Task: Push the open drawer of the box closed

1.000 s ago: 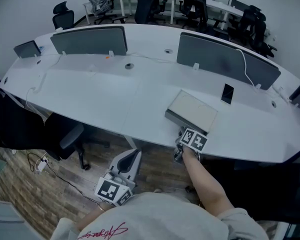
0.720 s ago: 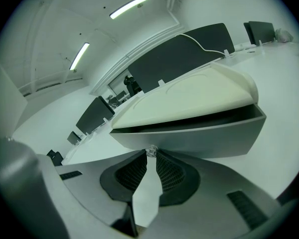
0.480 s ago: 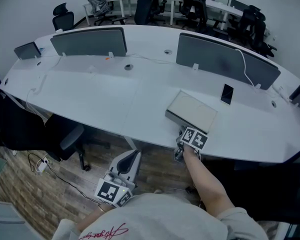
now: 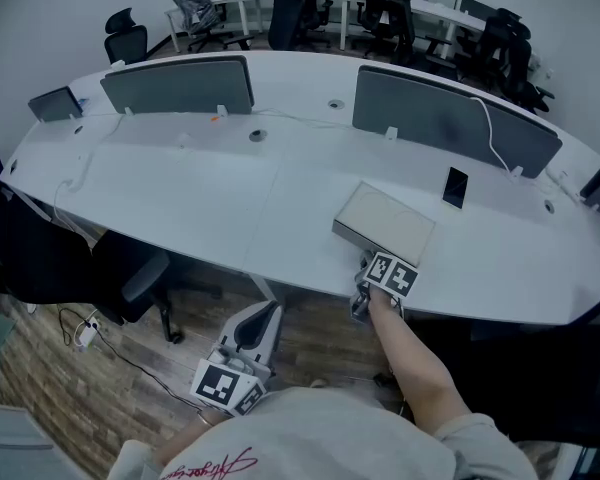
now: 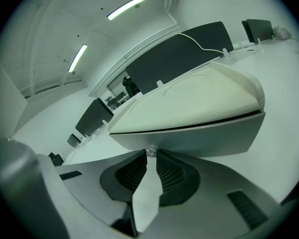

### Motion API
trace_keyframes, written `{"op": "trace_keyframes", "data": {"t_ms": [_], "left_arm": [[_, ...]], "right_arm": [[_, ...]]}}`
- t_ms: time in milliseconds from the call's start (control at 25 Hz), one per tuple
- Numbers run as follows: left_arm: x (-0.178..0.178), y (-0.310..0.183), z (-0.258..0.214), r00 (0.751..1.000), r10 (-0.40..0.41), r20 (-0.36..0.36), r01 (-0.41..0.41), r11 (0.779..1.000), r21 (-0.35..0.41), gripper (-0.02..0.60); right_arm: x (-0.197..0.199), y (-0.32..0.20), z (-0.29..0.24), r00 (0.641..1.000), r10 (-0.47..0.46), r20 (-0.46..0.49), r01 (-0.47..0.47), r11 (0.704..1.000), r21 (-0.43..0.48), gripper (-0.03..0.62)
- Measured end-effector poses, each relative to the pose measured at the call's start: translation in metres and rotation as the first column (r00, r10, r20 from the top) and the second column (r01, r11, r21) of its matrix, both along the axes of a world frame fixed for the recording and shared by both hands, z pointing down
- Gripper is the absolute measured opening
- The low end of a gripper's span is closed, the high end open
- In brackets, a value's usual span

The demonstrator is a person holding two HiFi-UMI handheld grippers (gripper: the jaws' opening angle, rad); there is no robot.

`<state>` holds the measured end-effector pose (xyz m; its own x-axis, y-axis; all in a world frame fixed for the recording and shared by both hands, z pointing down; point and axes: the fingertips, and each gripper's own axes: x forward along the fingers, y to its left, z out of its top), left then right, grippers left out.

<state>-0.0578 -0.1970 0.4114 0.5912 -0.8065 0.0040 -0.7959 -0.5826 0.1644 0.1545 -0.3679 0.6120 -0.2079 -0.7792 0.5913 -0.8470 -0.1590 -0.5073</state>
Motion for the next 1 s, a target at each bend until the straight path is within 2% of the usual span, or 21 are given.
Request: {"op": "trace_keyframes", "data": {"t_ms": [560, 800, 1000], "left_arm": [[-0.004, 0.0024, 0.0004, 1.0, -0.012, 0.005, 0.012, 1.0, -0.003, 0.019], [0.0002, 0.0061, -0.0001, 1.0, 0.004, 0.006, -0.004, 1.0, 0.0, 0.02], [0.0022, 0.0088, -0.0013, 1.0, 0.011, 0.005, -0.011, 1.0, -0.003, 0.018]], "right_arm": [[0.0018, -0.0034, 0.0004, 1.0, -0.013, -0.006, 0.013, 1.0, -0.002, 0.066], [-0.0025, -0.0043, -0.001, 0.999, -0.053, 0.003, 0.053, 0.999, 0.011, 0.066], [-0.004, -0.0054, -0.0023, 0.997, -0.078, -0.028, 0.079, 0.997, 0.023, 0.067]]}}
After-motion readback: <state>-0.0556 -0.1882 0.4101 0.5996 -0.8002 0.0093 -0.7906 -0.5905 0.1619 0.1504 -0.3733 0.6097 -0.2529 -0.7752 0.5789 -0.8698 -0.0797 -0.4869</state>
